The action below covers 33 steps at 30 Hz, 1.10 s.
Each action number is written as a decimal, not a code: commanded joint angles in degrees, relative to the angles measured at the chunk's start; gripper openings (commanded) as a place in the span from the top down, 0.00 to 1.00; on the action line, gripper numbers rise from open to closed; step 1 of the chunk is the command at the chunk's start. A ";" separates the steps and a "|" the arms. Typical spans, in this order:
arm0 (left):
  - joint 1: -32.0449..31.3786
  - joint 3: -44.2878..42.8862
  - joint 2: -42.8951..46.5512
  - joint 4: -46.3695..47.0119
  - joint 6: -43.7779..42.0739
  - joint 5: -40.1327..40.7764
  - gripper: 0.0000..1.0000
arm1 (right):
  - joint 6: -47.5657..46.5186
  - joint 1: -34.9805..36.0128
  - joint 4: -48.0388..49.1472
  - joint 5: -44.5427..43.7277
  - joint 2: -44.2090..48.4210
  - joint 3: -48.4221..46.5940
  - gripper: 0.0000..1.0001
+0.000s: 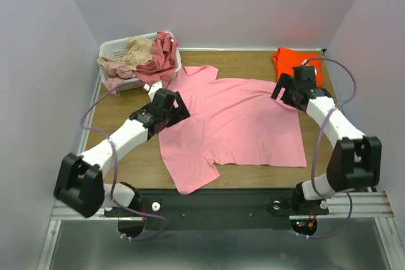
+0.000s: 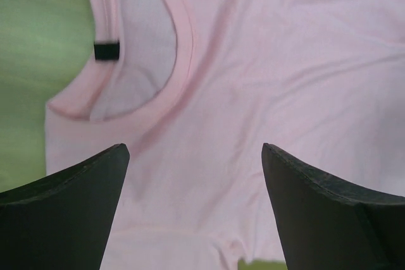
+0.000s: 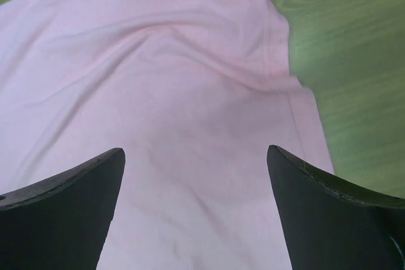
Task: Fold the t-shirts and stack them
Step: Flatten the tshirt out
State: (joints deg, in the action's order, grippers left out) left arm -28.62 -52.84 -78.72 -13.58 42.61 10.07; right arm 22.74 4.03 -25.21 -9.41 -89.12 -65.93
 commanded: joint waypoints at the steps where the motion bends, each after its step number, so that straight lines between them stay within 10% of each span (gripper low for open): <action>1: -4.94 7.73 9.09 -8.12 7.72 1.53 0.02 | 6.87 -0.34 -1.15 1.14 8.86 7.47 0.00; 13: -35.25 27.25 31.25 -22.89 44.13 -4.08 0.02 | 9.25 -0.43 -2.30 3.87 23.55 19.52 0.00; 33: -38.61 29.02 16.67 -17.35 44.22 -4.63 0.29 | 12.76 -0.43 -5.20 1.58 30.67 24.35 0.00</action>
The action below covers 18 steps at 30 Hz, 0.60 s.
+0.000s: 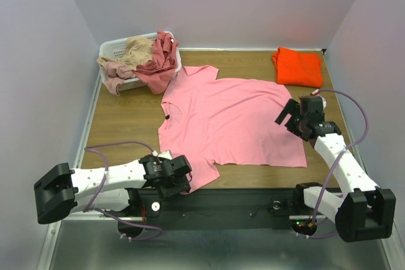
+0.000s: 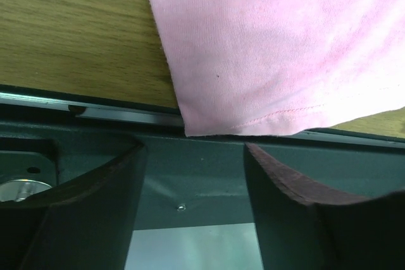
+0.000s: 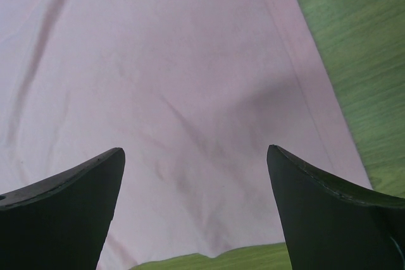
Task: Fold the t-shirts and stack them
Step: Flatten the tshirt out
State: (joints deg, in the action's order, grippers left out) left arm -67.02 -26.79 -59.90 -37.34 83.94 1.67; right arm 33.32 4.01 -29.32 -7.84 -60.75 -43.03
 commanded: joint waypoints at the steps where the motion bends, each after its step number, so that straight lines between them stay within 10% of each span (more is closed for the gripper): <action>1: -0.30 2.88 -2.33 6.32 3.07 4.39 0.29 | 2.45 -0.41 -1.26 0.54 2.83 2.06 0.00; 18: 0.14 -3.80 -2.59 6.67 0.70 12.04 0.29 | 1.75 -0.41 -3.02 4.41 4.32 3.12 0.00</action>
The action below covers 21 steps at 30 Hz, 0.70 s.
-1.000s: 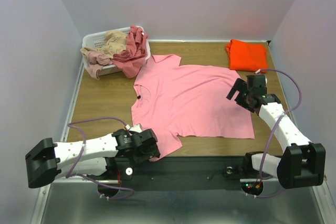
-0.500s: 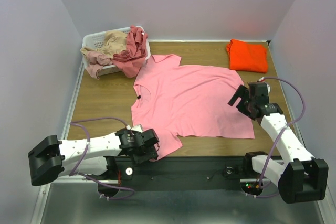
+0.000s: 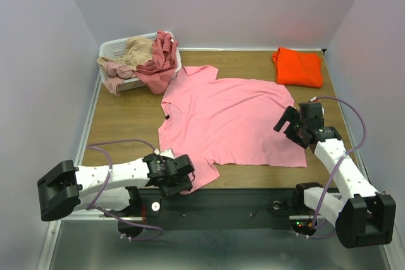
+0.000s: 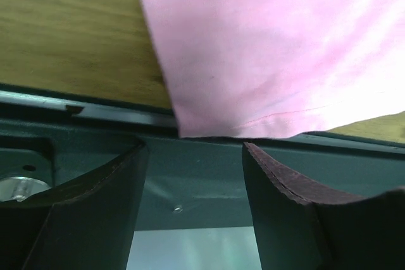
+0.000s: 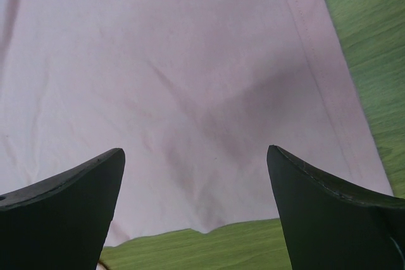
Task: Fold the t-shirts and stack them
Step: Flatten the tshirt out
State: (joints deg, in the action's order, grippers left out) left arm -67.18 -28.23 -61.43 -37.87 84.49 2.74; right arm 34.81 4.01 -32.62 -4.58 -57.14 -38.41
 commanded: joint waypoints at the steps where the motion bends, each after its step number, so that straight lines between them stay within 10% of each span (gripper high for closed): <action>1: 0.47 -2.88 -1.15 7.02 -0.20 11.32 0.29 | 0.17 -0.49 0.28 1.24 0.63 -1.40 0.00; 21: 0.47 -0.78 -2.99 5.61 0.33 5.52 0.33 | -0.62 -0.49 0.28 0.62 -0.34 0.53 0.00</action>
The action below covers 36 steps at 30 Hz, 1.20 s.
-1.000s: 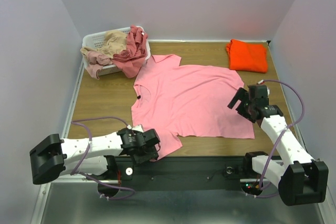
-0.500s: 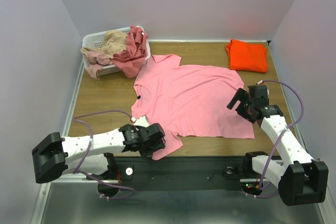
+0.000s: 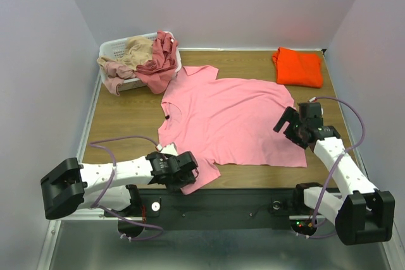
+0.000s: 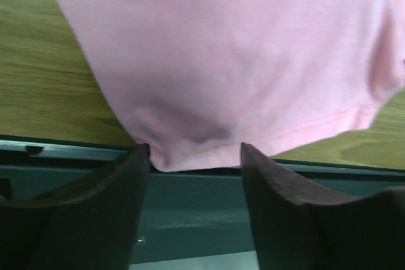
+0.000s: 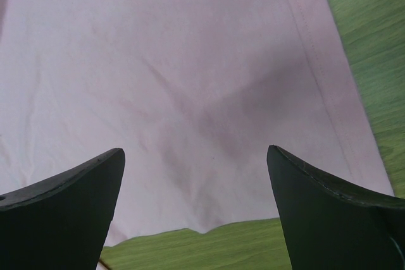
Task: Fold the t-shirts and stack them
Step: Flatten the tshirt out, then fold the tshirt
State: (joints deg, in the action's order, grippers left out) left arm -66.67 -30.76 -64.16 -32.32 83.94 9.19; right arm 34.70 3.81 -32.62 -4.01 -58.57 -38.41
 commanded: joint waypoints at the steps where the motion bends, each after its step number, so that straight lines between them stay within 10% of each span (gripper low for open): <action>1: 0.05 1.93 -0.35 0.41 0.70 -1.36 0.33 | -0.51 -0.21 0.28 0.14 1.35 0.62 0.00; 7: -0.03 1.59 -2.46 1.55 -0.18 -0.58 0.42 | 1.16 -0.21 0.19 -0.03 2.23 1.85 0.00; 13: 0.05 1.41 -3.08 3.14 -0.62 -0.93 1.00 | 6.87 -0.21 -2.88 -2.23 4.51 3.70 0.00; 36: 0.14 7.03 13.45 4.54 0.08 5.14 1.00 | 31.74 -0.21 -16.95 -20.25 4.25 5.27 0.03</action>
State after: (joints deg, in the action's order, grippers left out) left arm -66.67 -25.74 -50.70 -28.99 83.53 11.73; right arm 60.80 3.79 -49.63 -19.81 -53.95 -34.50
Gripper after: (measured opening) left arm 0.029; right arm 0.979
